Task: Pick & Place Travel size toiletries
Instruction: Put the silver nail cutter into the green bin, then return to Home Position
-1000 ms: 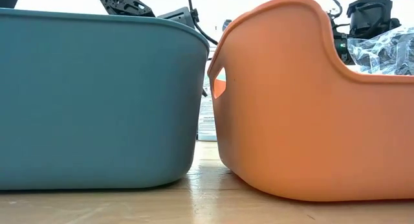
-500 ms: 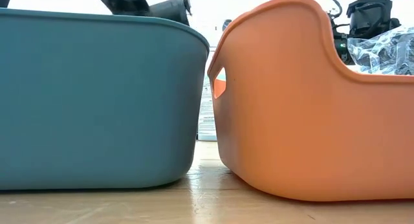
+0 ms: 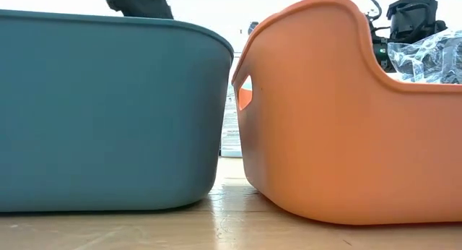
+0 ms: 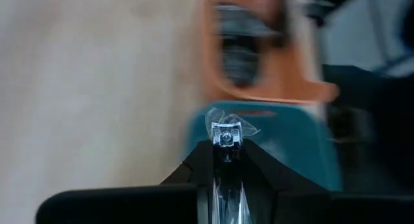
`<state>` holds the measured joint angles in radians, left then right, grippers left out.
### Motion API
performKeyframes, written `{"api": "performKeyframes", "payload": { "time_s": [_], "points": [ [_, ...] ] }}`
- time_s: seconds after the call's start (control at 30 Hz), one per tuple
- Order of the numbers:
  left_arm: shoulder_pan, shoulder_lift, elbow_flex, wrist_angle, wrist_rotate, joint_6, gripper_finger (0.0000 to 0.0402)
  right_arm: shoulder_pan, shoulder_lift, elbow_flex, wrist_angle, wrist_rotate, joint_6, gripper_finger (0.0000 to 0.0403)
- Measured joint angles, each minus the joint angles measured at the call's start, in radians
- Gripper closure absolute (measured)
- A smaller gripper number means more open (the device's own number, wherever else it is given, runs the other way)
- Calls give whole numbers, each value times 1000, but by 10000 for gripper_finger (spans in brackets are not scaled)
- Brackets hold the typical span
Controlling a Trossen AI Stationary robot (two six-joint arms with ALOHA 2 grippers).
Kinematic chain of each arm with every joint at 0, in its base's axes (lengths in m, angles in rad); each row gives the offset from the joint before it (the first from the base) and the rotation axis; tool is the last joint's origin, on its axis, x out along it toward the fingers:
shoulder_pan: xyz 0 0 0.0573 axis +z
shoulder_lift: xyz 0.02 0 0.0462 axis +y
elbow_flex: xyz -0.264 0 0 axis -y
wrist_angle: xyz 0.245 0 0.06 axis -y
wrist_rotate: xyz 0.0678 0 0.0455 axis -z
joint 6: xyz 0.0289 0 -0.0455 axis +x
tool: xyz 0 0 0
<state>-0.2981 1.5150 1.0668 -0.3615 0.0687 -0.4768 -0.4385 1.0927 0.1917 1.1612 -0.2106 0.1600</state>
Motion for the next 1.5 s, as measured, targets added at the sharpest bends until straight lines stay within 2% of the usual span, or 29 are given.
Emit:
{"api": "performKeyframes", "payload": {
  "time_s": [0.27,0.4,0.5,0.63,0.9,1.07,1.17,1.23,1.37,1.5],
  "points": [
    [-145,66,1,23,8,-13,354,0,0,0,9,0,11,151],
    [-170,122,1,32,8,-85,344,0,0,0,10,0,11,152],
    [-157,146,1,30,2,-205,331,0,0,0,10,0,11,152],
    [-125,148,2,12,27,-346,303,0,0,0,8,-1,11,152],
    [-106,142,3,18,38,-360,204,0,0,0,7,-1,11,152],
    [-99,136,3,14,60,-250,151,0,0,0,7,-1,11,152],
    [-64,110,3,3,176,-144,132,0,0,0,7,-1,12,152],
    [-36,83,3,5,232,-133,122,0,0,0,8,-2,25,151],
    [18,-10,3,11,243,-49,109,0,0,0,15,-4,66,152],
    [85,-153,3,-54,241,183,106,1,-24,5,11,-35,108,151]
  ]
}}
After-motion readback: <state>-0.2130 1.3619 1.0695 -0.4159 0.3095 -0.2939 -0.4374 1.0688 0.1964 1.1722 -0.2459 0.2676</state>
